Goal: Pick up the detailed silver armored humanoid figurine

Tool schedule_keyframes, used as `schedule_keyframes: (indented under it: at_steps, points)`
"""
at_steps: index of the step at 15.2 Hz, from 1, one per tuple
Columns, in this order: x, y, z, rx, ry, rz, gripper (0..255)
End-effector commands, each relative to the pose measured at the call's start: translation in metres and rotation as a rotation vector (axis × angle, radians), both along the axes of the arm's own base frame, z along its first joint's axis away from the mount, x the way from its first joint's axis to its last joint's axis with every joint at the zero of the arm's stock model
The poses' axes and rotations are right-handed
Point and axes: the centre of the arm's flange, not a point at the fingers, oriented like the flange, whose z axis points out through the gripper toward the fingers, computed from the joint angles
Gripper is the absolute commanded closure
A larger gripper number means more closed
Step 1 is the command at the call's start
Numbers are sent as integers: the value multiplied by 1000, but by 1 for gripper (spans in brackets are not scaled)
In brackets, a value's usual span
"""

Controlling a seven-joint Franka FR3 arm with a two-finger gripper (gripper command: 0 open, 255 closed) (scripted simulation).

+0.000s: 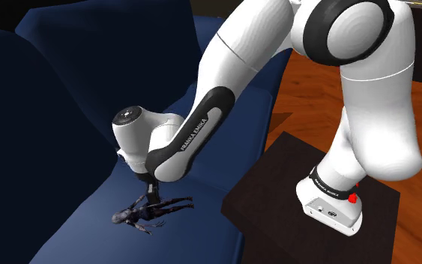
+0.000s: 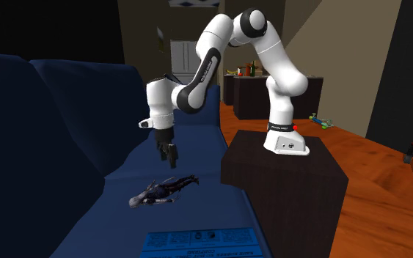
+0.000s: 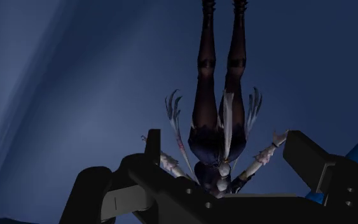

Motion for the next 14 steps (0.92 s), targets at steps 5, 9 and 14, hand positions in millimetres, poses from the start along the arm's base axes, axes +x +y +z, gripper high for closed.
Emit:
schedule_keyframes:
  at_steps: [5,9,14]
  points:
    - [-8,27,-38,-2,5,69,0]
    - [-8,27,-59,-2,5,69,0]
    - [-8,27,-61,-2,5,69,255]
